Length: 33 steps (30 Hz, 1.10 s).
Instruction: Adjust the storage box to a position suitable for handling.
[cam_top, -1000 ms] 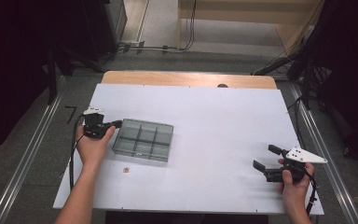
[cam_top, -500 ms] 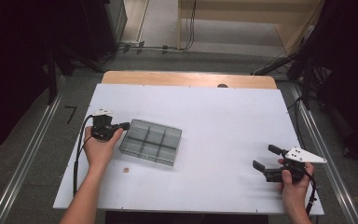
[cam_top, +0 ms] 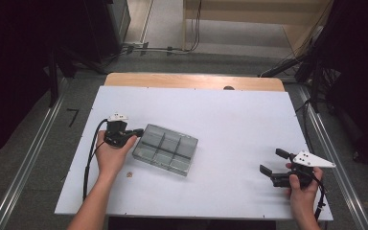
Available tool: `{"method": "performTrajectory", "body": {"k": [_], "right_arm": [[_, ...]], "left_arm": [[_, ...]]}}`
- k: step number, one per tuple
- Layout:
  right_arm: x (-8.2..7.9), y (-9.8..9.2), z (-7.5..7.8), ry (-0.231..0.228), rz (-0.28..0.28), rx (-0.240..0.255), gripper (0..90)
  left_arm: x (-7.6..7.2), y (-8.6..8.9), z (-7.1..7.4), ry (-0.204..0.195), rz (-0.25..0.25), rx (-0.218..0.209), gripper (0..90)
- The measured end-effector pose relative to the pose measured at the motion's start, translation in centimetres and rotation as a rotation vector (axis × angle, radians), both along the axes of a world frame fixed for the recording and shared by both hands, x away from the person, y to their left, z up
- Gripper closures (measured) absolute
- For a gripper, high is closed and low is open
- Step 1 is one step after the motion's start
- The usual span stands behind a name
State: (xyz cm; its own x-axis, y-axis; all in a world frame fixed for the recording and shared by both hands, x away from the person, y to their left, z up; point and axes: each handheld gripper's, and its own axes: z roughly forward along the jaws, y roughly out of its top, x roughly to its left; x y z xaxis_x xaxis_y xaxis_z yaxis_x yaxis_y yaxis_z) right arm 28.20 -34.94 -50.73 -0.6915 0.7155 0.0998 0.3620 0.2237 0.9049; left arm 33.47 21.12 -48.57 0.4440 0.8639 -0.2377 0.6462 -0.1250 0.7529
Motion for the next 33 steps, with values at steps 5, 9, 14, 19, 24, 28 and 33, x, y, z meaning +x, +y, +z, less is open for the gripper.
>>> {"method": "performTrajectory", "body": {"k": [5, 9, 14, 19, 24, 28, 33], "right_arm": [[0.0, 0.0, 0.0, 0.0, 0.001, -0.003, 0.1], [0.0, 0.0, 0.0, -0.001, -0.001, -0.006, 0.1], [0.0, 0.0, 0.0, -0.001, -0.001, -0.006, 0.1], [0.0, 0.0, 0.0, 0.002, -0.003, -0.006, 0.1], [0.0, 0.1, 0.0, 0.001, -0.004, -0.008, 0.1], [0.0, 0.1, 0.0, 0.001, -0.004, -0.009, 0.1], [0.0, 0.1, 0.0, 0.0, -0.003, -0.01, 0.1]], "left_arm": [[-0.5, -0.8, 0.1, 0.006, -0.033, 0.014, 89.9], [-1.1, -1.2, 0.2, 0.01, -0.048, 0.023, 89.8], [-2.1, -1.2, 0.0, 0.015, -0.044, 0.0, 89.9], [-2.9, -1.2, 0.0, 0.015, -0.043, -0.002, 89.9], [-3.9, -1.3, -0.1, 0.024, -0.055, -0.017, 89.9], [-4.7, -1.8, -0.2, 0.021, -0.072, -0.019, 89.9], [-5.5, -2.1, -0.4, 0.016, -0.068, -0.03, 90.0]]}}
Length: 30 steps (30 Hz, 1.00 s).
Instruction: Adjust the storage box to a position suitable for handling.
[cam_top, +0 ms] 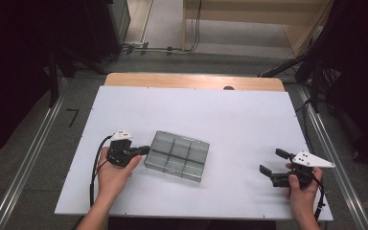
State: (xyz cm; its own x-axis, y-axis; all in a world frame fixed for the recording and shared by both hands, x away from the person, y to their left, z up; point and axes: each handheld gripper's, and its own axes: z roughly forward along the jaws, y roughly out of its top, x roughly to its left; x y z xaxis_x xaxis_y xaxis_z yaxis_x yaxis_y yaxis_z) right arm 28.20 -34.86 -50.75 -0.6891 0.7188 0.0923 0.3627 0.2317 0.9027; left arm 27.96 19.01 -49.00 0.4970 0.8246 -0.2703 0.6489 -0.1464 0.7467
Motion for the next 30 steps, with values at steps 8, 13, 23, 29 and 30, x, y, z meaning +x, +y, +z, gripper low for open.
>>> {"method": "performTrajectory", "body": {"k": [8, 13, 23, 29, 30], "right_arm": [[0.0, 0.0, 0.0, 0.0, 0.0, -0.004, 0.1], [0.0, 0.0, 0.0, -0.001, 0.001, -0.006, 0.1], [0.0, 0.1, 0.0, 0.006, 0.01, -0.007, 0.3], [0.0, 0.2, 0.1, 0.008, 0.021, -0.02, 1.8], [0.0, 0.2, 0.1, 0.01, 0.022, -0.017, 2.8]], "left_arm": [[-1.4, -0.9, -0.1, -0.008, -0.025, -0.011, 90.0], [-2.3, -1.6, -0.1, -0.02, -0.046, -0.015, 90.0], [-4.0, -2.5, -0.3, -0.041, -0.062, -0.042, 90.0], [-4.7, -3.1, -0.4, -0.05, -0.074, -0.053, 90.0], [-4.8, -3.1, -0.4, -0.053, -0.079, -0.056, 90.0]]}}
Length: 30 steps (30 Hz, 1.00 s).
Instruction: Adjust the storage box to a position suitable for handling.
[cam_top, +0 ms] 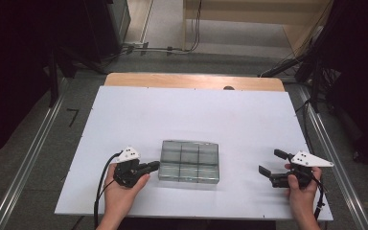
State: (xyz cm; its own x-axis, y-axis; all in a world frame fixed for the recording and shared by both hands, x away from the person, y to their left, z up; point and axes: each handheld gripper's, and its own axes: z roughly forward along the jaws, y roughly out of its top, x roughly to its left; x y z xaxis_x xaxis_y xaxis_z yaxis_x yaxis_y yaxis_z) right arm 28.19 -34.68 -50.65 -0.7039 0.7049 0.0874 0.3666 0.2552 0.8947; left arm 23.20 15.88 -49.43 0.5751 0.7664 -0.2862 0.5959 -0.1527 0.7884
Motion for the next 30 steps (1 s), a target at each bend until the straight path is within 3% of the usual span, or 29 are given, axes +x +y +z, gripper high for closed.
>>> {"method": "performTrajectory", "body": {"k": [10, 11, 13, 18, 19, 20, 22, 26, 30], "right_arm": [[-0.3, -0.1, 0.9, 0.031, 0.048, 0.058, 4.0], [-0.5, 0.2, 1.5, 0.026, 0.07, 0.069, 4.0], [-0.9, 0.8, 2.2, 0.01, 0.077, 0.06, 4.0], [-1.5, 2.3, 3.9, -0.009, 0.104, 0.057, 4.0], [-1.5, 2.3, 3.9, -0.009, 0.104, 0.057, 4.0], [-1.6, 2.9, 4.4, -0.006, 0.114, 0.051, 4.0], [-1.6, 3.1, 4.5, -0.006, 0.119, 0.049, 4.0], [-1.3, 4.3, 5.3, -0.006, 0.132, 0.057, 4.0], [-1.0, 5.1, 5.8, -0.007, 0.139, 0.074, 4.5]], "left_arm": [[0.0, 0.1, -0.1, -0.028, -0.025, -0.003, 89.8], [0.0, 0.2, -0.1, -0.041, -0.022, -0.005, 84.6], [-0.2, 0.5, 0.2, -0.059, -0.018, -0.01, 82.3], [-0.6, 1.3, 1.0, -0.107, -0.048, -0.054, 62.7], [-0.7, 1.4, 1.1, -0.115, -0.053, -0.067, 62.7], [-0.8, 1.5, 1.3, -0.13, -0.055, -0.076, 52.6], [-0.9, 1.6, 1.4, -0.145, -0.064, -0.088, 48.2], [-1.0, 1.8, 1.7, -0.162, -0.084, -0.114, 30.2], [-1.1, 1.8, 1.6, -0.168, -0.097, -0.135, 23.5]]}}
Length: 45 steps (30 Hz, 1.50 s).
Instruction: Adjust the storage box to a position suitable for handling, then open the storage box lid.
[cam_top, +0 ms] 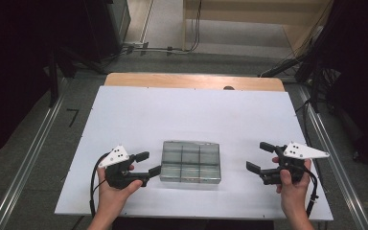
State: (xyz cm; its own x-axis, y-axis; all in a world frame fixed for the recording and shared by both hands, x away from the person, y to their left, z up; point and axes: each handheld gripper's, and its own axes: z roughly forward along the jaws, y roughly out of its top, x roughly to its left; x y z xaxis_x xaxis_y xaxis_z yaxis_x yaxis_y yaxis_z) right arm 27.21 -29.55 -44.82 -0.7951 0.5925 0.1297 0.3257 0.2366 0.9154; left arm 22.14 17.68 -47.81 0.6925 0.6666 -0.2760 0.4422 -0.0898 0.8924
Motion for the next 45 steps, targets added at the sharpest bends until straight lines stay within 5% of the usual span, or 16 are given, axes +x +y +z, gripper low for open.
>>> {"method": "performTrajectory", "body": {"k": [7, 8, 10, 18, 22, 24, 32, 38, 45], "right_arm": [[0.2, 2.0, 0.1, 0.005, 0.016, 0.002, 5.5], [0.4, 2.5, -0.7, 0.047, 0.039, -0.002, 10.6], [0.5, 2.6, -1.0, 0.057, 0.047, -0.013, 11.1], [0.6, 2.9, -2.8, 0.131, 0.102, -0.027, 44.6], [0.6, 3.5, -3.2, 0.154, 0.13, -0.055, 63.7], [0.4, 4.1, -3.4, 0.155, 0.138, -0.09, 72.2], [-0.1, 5.5, -3.7, 0.133, 0.14, -0.192, 86.5], [-0.3, 5.4, -3.7, 0.151, 0.185, -0.192, 87.9], [-0.2, 5.6, -3.9, 0.171, 0.22, -0.197, 87.9]], "left_arm": [[-0.4, 0.0, -0.1, -0.006, -0.019, -0.004, 14.4], [-0.4, 0.0, -0.2, -0.005, -0.02, -0.005, 14.4], [-0.4, 0.0, -0.3, -0.002, -0.019, 0.001, 14.4], [-0.7, 0.2, -0.9, 0.014, -0.015, 0.034, 18.6], [-0.6, 0.7, -1.1, 0.031, -0.027, 0.014, 30.1], [-0.5, 0.9, -1.2, 0.041, -0.012, 0.042, 36.3], [-0.3, 0.9, -1.6, 0.071, 0.009, 0.116, 63.9], [0.0, 0.7, -2.2, 0.108, -0.003, 0.147, 85.1], [0.3, 0.3, -2.6, 0.154, -0.035, 0.154, 89.8]]}}
